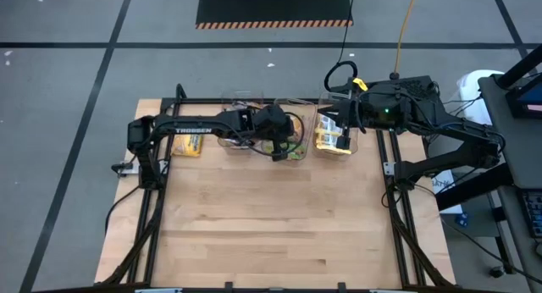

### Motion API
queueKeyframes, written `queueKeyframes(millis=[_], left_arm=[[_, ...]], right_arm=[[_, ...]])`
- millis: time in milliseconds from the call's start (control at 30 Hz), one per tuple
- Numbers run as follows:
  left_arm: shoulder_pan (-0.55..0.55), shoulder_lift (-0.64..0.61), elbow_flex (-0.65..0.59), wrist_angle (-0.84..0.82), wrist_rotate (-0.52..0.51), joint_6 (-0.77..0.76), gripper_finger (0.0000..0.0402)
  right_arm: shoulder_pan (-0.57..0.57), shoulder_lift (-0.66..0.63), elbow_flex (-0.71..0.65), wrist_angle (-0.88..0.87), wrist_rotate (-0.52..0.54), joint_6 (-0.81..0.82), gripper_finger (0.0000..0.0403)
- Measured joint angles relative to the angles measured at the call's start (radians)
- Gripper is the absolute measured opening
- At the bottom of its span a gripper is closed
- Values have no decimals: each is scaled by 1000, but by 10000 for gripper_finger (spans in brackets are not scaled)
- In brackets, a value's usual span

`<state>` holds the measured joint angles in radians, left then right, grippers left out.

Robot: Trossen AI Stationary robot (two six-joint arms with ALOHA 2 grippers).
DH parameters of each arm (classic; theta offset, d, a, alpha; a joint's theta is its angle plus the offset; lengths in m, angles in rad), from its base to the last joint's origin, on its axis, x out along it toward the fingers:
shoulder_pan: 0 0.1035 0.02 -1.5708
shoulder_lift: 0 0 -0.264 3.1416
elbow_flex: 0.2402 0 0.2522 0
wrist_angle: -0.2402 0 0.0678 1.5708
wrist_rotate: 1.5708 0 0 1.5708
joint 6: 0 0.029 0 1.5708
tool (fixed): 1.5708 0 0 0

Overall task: Sort Maruchan noodles
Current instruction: Put the green noodle pack into the middle transparent bin

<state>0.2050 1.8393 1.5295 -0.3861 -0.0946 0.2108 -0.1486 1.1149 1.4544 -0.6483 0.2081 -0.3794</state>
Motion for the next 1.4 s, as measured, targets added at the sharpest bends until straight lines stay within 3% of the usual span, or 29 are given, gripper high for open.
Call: queueKeyframes(millis=[267, 900, 1400], left_arm=[[-1, 0, 0, -101, 15, -1, 3], [-2, 0, 0, -16, 8, -57, 10], [-4, 0, 0, -74, 7, -82, 55]], right_arm=[[0, 0, 0, 0, 0, 0, 0], [0, 0, 0, 0, 0, -2, 0], [0, 0, 0, 0, 0, 0, 0]])
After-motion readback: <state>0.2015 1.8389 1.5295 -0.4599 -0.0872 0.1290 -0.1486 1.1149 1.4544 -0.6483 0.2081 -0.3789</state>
